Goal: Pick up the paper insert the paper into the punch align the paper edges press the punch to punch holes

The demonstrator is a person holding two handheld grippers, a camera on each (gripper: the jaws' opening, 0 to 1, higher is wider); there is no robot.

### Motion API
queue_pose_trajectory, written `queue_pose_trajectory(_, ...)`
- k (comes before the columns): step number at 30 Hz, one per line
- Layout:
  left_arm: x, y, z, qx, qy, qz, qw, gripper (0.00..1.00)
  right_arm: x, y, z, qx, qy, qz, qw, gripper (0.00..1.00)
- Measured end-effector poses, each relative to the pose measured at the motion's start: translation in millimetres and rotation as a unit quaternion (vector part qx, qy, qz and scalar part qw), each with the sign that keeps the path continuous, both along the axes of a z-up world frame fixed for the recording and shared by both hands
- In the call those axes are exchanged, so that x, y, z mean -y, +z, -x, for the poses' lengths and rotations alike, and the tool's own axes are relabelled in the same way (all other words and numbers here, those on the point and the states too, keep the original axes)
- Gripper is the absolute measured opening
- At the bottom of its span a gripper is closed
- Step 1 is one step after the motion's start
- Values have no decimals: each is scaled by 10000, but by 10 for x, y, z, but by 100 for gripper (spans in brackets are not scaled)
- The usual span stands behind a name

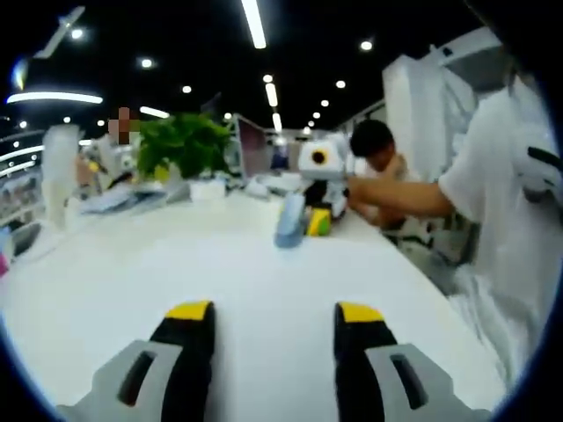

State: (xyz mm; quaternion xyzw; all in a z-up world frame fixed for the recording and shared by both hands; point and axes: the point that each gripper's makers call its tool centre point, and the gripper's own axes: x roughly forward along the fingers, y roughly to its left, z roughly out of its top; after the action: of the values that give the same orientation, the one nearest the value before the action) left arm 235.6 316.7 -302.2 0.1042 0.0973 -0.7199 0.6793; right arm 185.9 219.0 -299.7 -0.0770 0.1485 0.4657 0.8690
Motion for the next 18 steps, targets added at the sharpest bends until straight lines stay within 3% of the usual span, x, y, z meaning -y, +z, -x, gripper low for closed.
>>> queue_pose_trajectory(18, 3, 7, -5, -2, 4, -2, 10000, 55, -124, 15, 206, -25, 610, 35, 9981, 23)
